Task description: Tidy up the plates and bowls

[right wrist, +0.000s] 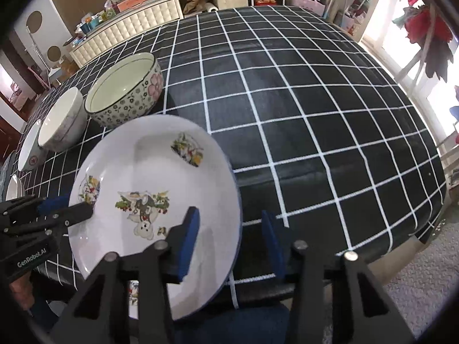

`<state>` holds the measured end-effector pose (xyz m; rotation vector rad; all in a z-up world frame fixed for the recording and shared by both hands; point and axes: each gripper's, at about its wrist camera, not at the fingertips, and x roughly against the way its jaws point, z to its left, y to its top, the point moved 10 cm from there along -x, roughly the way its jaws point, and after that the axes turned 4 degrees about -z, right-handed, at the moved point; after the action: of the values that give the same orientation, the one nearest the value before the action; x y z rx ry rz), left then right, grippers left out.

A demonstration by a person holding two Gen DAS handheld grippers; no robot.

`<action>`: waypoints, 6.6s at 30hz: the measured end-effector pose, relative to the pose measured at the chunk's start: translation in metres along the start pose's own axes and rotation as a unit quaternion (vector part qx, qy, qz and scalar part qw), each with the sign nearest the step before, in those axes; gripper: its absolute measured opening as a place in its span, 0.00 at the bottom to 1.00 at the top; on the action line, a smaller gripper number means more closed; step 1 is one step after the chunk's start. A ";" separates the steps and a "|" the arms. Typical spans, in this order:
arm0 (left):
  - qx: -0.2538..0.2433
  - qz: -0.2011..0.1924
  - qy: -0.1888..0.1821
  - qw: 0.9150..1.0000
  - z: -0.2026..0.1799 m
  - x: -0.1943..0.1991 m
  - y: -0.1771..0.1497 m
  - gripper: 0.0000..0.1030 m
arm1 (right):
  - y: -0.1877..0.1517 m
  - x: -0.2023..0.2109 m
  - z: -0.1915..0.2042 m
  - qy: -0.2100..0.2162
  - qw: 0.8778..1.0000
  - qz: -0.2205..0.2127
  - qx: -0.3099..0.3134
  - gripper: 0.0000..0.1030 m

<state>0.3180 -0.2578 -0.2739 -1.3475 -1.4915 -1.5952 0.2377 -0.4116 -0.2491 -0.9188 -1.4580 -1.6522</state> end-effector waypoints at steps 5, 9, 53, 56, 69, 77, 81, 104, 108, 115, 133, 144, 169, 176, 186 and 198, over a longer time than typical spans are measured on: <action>-0.029 -0.005 0.013 0.999 -0.010 0.000 0.000 0.17 | -0.005 -0.008 0.000 0.002 1.000 0.019 0.000 0.36; -0.025 -0.006 0.007 1.000 -0.009 -0.001 0.002 0.17 | -0.005 -0.006 0.003 -0.003 1.000 0.015 0.001 0.28; 0.118 -0.094 0.094 0.984 0.196 0.159 -0.091 0.15 | -0.003 0.041 0.239 0.117 0.988 -0.037 0.097 0.21; 0.134 -0.096 0.106 0.981 0.224 0.172 -0.110 0.15 | -0.009 0.037 0.272 0.129 0.985 -0.032 0.111 0.20; 0.192 -0.094 0.134 0.968 0.314 0.205 -0.175 0.15 | -0.031 0.022 0.369 0.157 0.974 -0.011 0.161 0.20; 0.213 -0.084 0.134 0.964 0.344 0.195 -0.191 0.15 | -0.043 0.008 0.401 0.149 0.973 0.006 0.176 0.20; 0.219 -0.078 0.128 0.964 0.352 0.185 -0.192 0.15 | -0.043 -0.002 0.405 0.142 0.974 0.016 0.176 0.20; 0.240 -0.059 0.122 0.961 0.373 0.157 -0.187 0.15 | -0.041 -0.015 0.412 0.138 0.969 0.042 0.202 0.20; 0.243 -0.061 0.125 0.960 0.372 0.159 -0.187 0.18 | -0.040 -0.015 0.410 0.145 0.969 0.045 0.193 0.20; 0.227 -0.081 0.141 0.960 0.369 0.175 -0.183 0.27 | -0.037 -0.005 0.412 0.128 0.969 0.017 0.209 0.26; 0.166 -0.140 0.126 0.968 0.308 0.218 -0.136 0.42 | -0.001 0.053 0.376 0.123 0.972 -0.062 0.191 0.51; 0.140 -0.165 0.117 0.969 0.283 0.234 -0.093 0.48 | 0.037 0.076 0.360 0.127 0.970 -0.097 0.184 0.51; 0.122 -0.130 0.089 0.980 0.304 0.157 0.017 0.50 | 0.111 -0.004 0.352 0.117 0.978 -0.058 0.161 0.50; 0.141 -0.088 0.075 0.983 0.321 0.113 0.023 0.50 | 0.111 -0.046 0.352 0.114 0.981 -0.020 0.159 0.50; 0.140 -0.047 0.069 0.987 0.327 0.073 0.015 0.50 | 0.106 -0.076 0.356 0.107 0.979 0.006 0.172 0.50; 0.134 -0.028 0.034 0.990 0.310 0.054 0.014 0.10 | 0.098 -0.089 0.356 0.104 0.978 0.014 0.180 0.13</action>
<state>0.4007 0.0462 -0.2585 -1.0992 -1.6465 -1.4008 0.3813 -0.0599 -0.2457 -0.5451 -1.5231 -1.3559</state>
